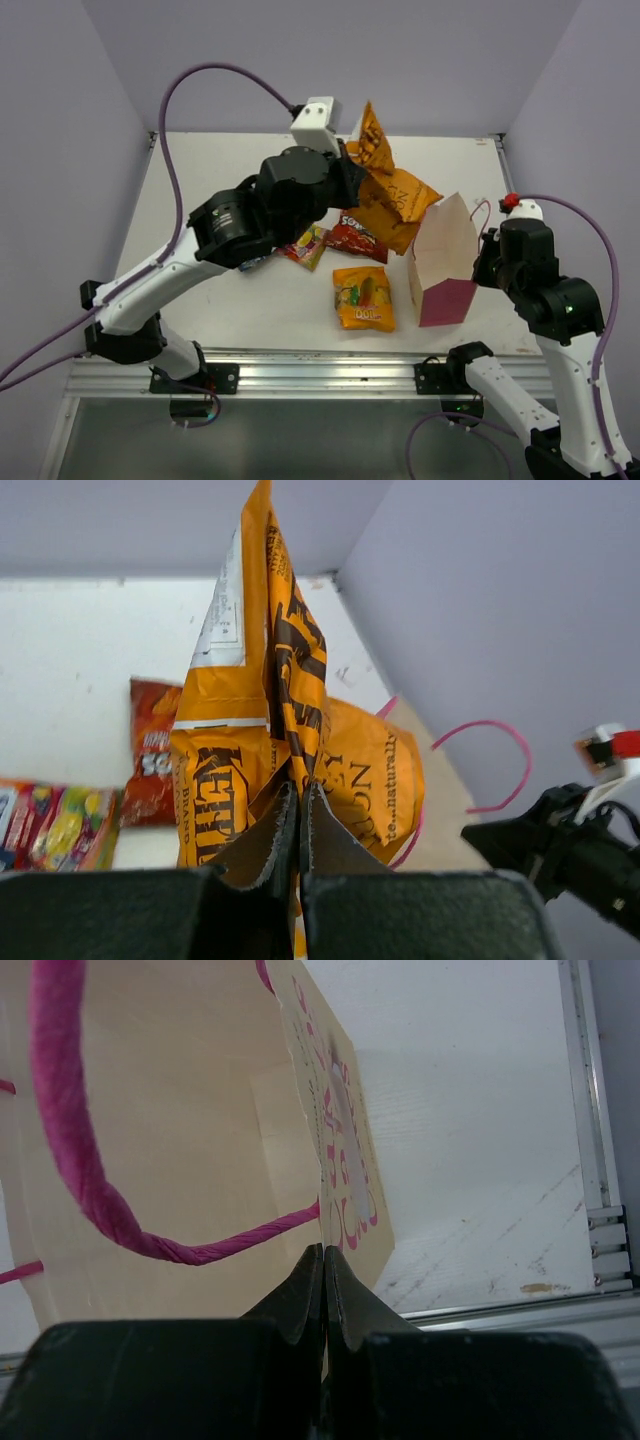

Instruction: Place the snacks into the paper bag

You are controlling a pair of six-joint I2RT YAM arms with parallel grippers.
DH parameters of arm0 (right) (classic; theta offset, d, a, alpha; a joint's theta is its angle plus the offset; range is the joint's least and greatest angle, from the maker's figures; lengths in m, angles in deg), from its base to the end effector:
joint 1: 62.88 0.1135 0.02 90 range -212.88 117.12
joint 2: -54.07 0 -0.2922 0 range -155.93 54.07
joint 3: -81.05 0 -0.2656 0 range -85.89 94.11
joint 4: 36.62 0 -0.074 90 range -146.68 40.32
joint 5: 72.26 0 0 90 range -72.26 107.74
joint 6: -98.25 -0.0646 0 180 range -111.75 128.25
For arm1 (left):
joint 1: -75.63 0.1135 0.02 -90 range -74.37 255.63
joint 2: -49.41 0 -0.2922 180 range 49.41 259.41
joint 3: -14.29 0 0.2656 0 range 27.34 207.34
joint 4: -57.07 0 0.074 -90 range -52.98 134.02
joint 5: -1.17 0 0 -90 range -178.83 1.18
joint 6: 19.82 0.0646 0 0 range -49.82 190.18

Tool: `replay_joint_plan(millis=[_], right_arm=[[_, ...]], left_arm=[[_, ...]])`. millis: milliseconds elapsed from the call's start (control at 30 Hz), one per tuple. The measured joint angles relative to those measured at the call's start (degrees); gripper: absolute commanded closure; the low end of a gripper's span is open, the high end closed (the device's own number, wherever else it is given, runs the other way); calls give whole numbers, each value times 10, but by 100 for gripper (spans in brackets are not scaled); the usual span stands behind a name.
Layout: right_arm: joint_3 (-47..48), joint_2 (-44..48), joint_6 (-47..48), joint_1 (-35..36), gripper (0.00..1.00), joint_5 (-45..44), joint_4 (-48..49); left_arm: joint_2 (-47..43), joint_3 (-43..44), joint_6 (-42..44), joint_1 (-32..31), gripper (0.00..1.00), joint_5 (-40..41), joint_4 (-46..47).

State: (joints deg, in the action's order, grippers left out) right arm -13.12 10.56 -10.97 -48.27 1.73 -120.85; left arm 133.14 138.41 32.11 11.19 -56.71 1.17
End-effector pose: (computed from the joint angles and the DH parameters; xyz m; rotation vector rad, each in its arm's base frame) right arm 0.1068 0.0094 0.4026 0.2329 2.2560 -0.0107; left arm 0.1666 -0.2688 0.5416 0.0273 1.8647 -0.7520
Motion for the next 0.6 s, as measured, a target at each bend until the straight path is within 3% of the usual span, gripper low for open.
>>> replay_joint_plan(millis=[100,200,400,600], right_arm=[[2,0,0,0,100,0,0],[3,0,0,0,100,0,0],[3,0,0,0,100,0,0],[3,0,1,0,100,0,0]], left_arm=[[82,125,64,-55,100,49,26],[124,181,136,-105,100,100,80],[142,191,282,-164,100,183,196],[144,184,364,-182,100,218,294]])
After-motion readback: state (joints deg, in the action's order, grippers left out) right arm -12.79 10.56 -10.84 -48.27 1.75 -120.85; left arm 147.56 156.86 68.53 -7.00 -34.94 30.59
